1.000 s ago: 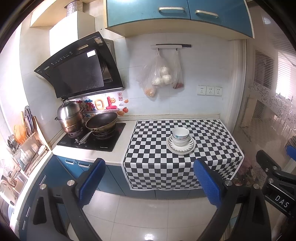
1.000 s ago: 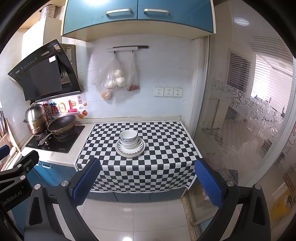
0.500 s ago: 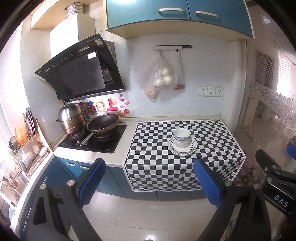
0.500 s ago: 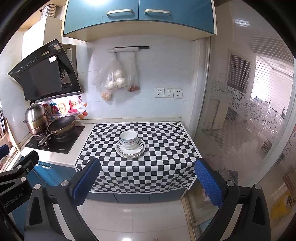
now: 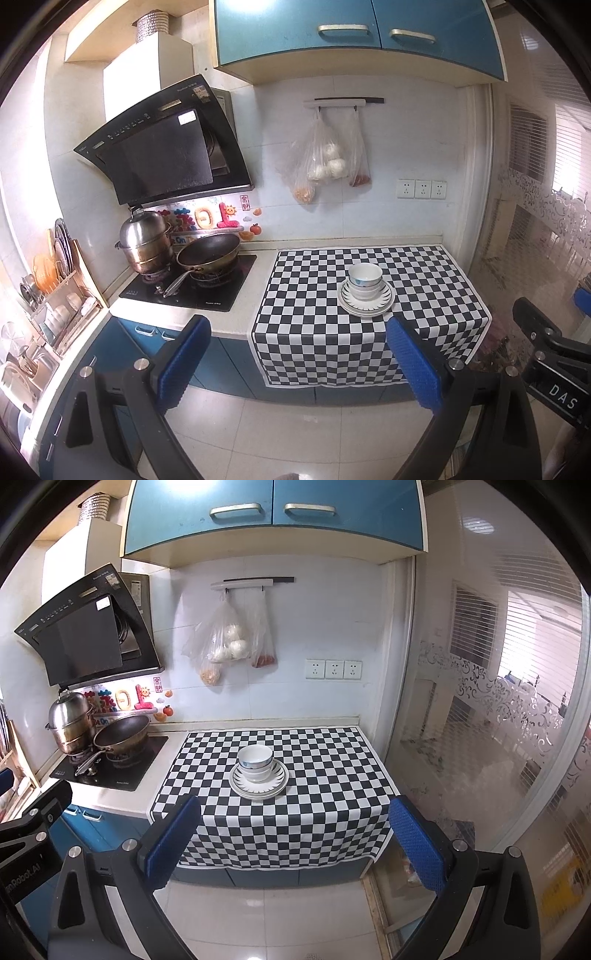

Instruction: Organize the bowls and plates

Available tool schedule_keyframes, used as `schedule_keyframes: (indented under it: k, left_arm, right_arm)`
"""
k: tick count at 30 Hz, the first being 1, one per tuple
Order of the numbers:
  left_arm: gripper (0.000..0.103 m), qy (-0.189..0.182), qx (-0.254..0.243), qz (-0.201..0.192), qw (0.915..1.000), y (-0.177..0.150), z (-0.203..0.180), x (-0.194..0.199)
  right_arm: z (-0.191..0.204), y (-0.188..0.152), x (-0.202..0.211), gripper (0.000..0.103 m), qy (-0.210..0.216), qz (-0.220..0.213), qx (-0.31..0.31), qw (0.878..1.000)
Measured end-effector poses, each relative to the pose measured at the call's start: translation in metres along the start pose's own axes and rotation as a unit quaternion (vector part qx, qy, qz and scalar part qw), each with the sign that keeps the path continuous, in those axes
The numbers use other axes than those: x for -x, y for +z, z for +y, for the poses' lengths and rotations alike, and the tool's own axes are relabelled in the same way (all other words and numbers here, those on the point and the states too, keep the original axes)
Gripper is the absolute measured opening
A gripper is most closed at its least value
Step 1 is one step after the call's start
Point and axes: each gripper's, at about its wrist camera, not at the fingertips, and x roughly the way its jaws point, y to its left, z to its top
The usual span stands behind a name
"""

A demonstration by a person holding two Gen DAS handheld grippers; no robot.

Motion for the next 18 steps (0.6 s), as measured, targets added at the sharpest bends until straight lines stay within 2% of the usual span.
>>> schedule_keyframes:
  k: [18]
  left_arm:
    - [0.097, -0.004, 0.001, -0.002, 1.0000, 0.0037, 0.0018, 0.0030]
  right_arm:
    - [0.0034, 0.0026, 0.0037, 0.103, -0.003, -0.004, 0.000, 1.000]
